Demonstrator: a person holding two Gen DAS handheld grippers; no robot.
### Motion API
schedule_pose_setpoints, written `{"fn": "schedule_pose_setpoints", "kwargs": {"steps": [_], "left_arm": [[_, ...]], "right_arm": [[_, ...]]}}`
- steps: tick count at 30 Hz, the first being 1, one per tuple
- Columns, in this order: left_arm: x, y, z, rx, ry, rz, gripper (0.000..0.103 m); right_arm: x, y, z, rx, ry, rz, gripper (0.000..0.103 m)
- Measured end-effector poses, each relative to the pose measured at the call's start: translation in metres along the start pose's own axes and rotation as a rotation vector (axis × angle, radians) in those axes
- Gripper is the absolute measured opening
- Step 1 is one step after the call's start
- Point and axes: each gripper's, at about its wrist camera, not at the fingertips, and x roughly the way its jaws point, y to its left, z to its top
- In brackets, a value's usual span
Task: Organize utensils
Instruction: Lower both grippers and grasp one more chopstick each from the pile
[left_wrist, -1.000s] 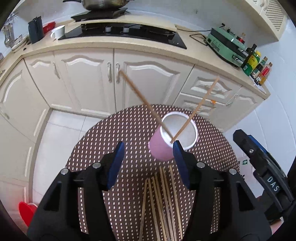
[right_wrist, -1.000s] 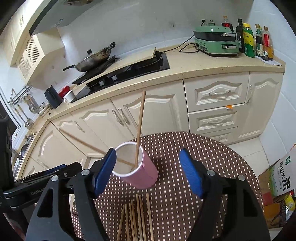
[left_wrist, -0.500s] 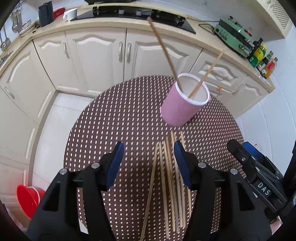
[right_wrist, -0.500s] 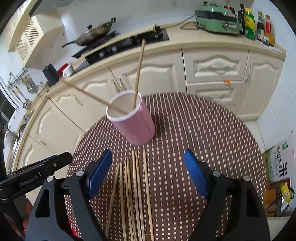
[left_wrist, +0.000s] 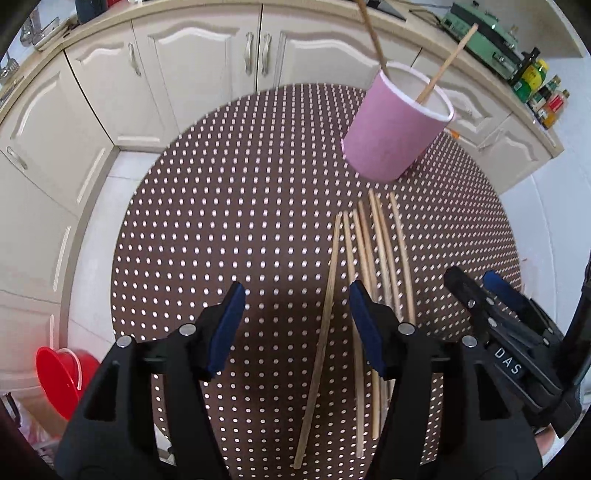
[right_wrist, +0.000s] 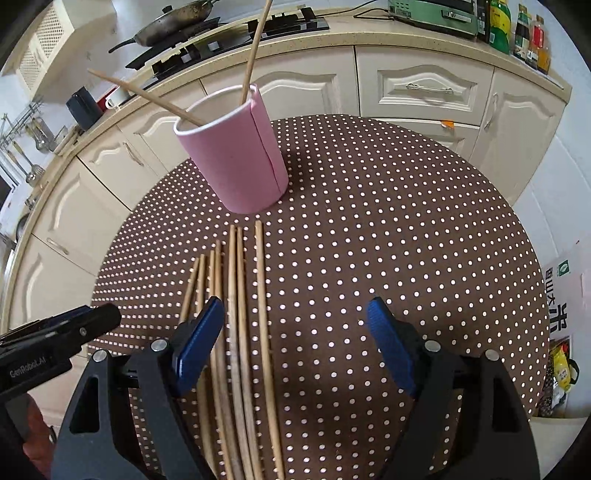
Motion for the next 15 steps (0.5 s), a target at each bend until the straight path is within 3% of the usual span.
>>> {"fn": "schedule_pose_setpoints", "kwargs": {"steps": [7, 15], "left_arm": [[0.025, -0.003, -0.009, -0.004, 0.060, 0.003, 0.059], [0.052, -0.006, -0.005, -0.006, 0.131, -0.002, 0.059]], "right_arm": [[0.025, 0.006, -0.008, -0.066, 0.049, -0.011, 0.060], [0.045, 0.015, -0.006, -0.134, 0.051, -0.067, 0.052]]}}
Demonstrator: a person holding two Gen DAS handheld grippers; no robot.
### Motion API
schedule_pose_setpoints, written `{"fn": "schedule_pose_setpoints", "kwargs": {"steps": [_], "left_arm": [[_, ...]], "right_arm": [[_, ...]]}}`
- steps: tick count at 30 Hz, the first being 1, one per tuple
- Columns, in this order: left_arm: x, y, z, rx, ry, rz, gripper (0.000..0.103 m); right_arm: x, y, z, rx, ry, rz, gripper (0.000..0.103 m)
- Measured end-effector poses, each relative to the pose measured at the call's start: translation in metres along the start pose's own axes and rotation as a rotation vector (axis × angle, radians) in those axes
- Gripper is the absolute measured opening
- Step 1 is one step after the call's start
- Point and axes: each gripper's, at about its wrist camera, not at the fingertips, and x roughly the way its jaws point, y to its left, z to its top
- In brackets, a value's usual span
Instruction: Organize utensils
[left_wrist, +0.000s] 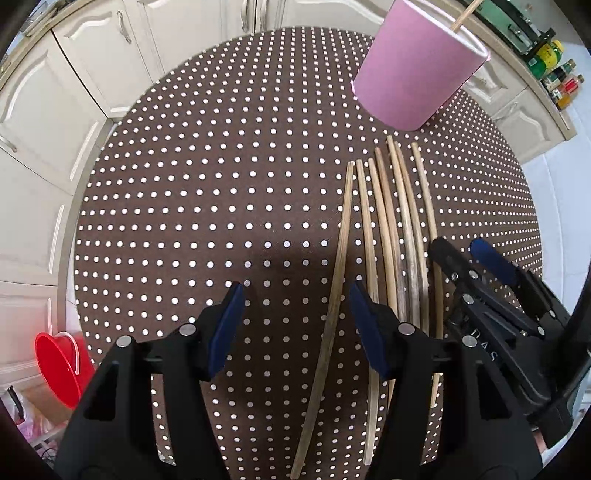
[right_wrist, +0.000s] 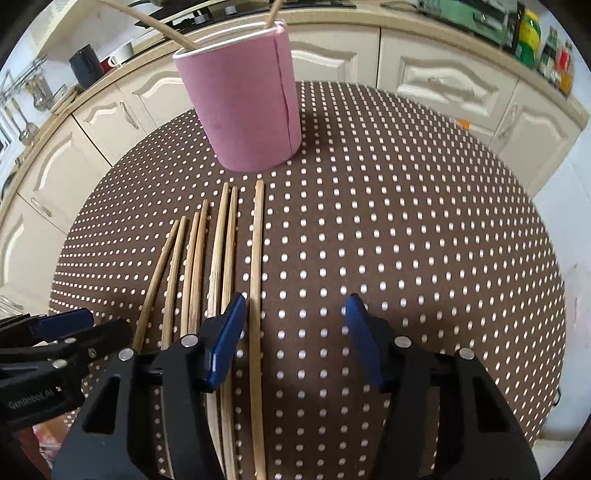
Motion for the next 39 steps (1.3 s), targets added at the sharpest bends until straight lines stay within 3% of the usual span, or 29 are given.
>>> {"fn": "schedule_pose_setpoints", "kwargs": {"steps": [5, 11, 12, 14, 16, 19, 25, 39], "left_arm": [[0.010, -0.007, 0.010, 0.011, 0.007, 0.026, 0.059], [0.021, -0.033, 0.020, 0.103, -0.016, 0.130, 0.058], [0.021, -0.034, 0.022, 0.094, -0.021, 0.126, 0.055], [0.018, -0.029, 0.028, 0.039, -0.040, 0.122, 0.035], [0.017, -0.022, 0.033, -0.010, -0.036, 0.106, 0.021], [0.016, -0.008, 0.040, -0.081, -0.014, 0.069, 0.009], [0.013, 0.009, 0.046, -0.126, 0.018, 0.019, 0.007], [-0.016, -0.002, 0.044, -0.085, -0.042, -0.010, 0.007]], "right_arm": [[0.006, 0.005, 0.007, -0.024, -0.024, -0.040, 0.038], [0.013, 0.004, 0.015, -0.023, -0.031, -0.047, 0.016], [0.013, 0.001, 0.017, -0.013, -0.027, -0.042, 0.013], [0.013, -0.004, 0.019, 0.021, -0.018, -0.033, 0.008], [0.013, -0.009, 0.020, 0.051, -0.011, -0.018, 0.006], [0.012, -0.012, 0.020, 0.080, -0.003, -0.009, 0.005], [0.008, -0.020, 0.019, 0.152, -0.001, 0.004, 0.005], [-0.019, -0.030, 0.020, 0.229, -0.064, 0.037, 0.005]]}}
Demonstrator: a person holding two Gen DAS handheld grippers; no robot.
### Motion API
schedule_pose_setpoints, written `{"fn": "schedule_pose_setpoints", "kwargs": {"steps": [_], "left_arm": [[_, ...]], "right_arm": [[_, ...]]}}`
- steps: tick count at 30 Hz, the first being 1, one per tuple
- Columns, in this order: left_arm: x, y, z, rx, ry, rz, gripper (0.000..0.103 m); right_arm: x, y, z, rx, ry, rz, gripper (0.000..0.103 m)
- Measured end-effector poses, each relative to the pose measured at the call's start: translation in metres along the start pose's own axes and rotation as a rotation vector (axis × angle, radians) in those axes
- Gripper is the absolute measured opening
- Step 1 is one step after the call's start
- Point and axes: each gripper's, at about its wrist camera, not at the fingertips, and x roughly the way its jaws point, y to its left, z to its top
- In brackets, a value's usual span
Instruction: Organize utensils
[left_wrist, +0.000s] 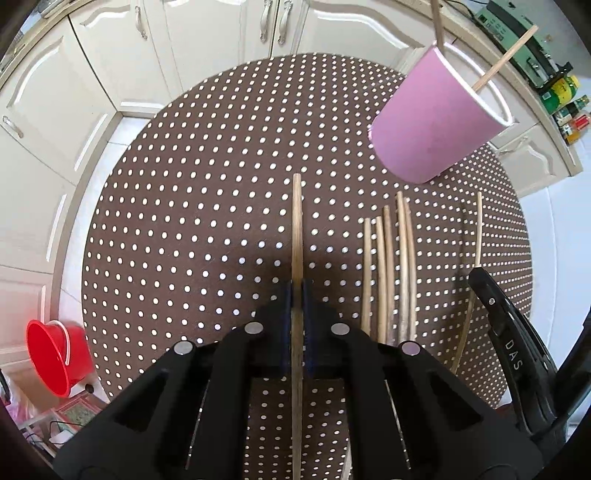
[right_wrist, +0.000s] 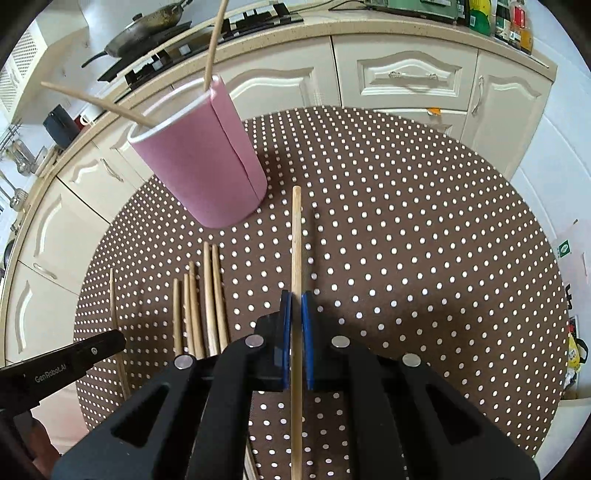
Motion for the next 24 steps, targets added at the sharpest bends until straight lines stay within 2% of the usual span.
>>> {"fn": "schedule_pose_setpoints", "kwargs": {"steps": [9, 12, 19, 24], "left_arm": [[-0.038, -0.005, -0.002, 0.040, -0.070, -0.022, 0.007], [-0.041, -0.002, -0.001, 0.044, -0.095, -0.067, 0.007], [-0.071, -0.015, 0.002, 0.067, -0.180, -0.069, 0.007], [-0.082, -0.021, 0.007, 0.063, -0.213, -0.067, 0.007]], "right_arm": [[-0.020, -0.002, 0.018, 0.017, -0.066, 0.032, 0.005], [-0.028, -0.002, 0.025, 0.022, -0.086, 0.043, 0.005], [-0.045, -0.005, 0.038, 0.037, -0.131, 0.059, 0.005], [-0.061, -0.006, 0.047, 0.051, -0.169, 0.080, 0.005]]}}
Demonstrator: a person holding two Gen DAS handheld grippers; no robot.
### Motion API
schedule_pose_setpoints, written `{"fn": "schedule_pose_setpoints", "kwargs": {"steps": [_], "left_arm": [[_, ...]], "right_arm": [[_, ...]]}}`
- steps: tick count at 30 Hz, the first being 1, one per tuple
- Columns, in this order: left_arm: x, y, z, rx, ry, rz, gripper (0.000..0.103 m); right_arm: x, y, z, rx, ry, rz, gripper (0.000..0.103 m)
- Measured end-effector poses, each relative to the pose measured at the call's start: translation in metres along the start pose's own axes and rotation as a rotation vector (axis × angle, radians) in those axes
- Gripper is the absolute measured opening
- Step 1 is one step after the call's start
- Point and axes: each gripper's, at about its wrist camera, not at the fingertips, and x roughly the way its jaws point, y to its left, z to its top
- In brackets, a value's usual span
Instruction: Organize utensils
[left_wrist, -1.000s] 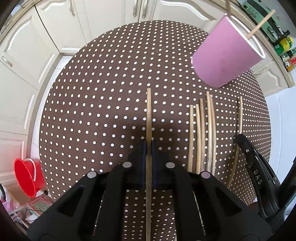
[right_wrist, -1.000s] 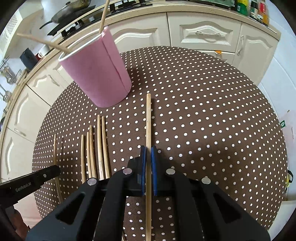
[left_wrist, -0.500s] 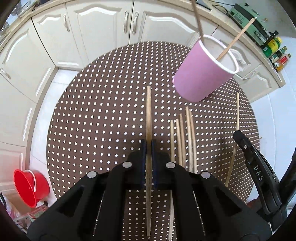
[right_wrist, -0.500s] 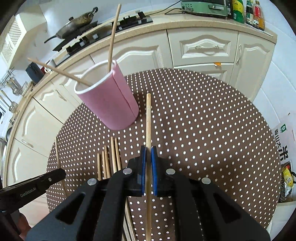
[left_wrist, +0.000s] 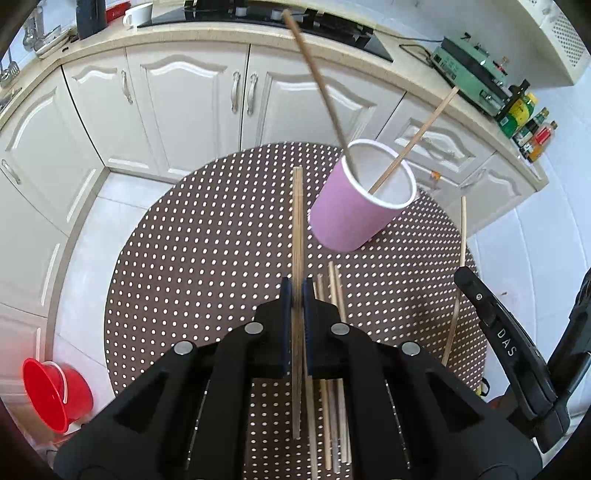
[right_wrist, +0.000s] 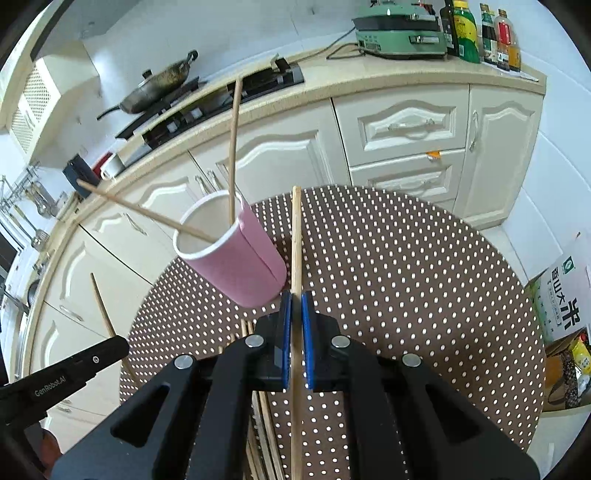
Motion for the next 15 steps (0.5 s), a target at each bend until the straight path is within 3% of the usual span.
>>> {"fn": "schedule_pose_setpoints", "kwargs": {"steps": [15], "left_arm": [[-0.037, -0.027, 0.020, 0.053, -0.075, 0.003, 0.007]], "right_arm": [[-0.037, 0.008, 0.037, -0.023, -0.107, 0.051, 0.005]]}}
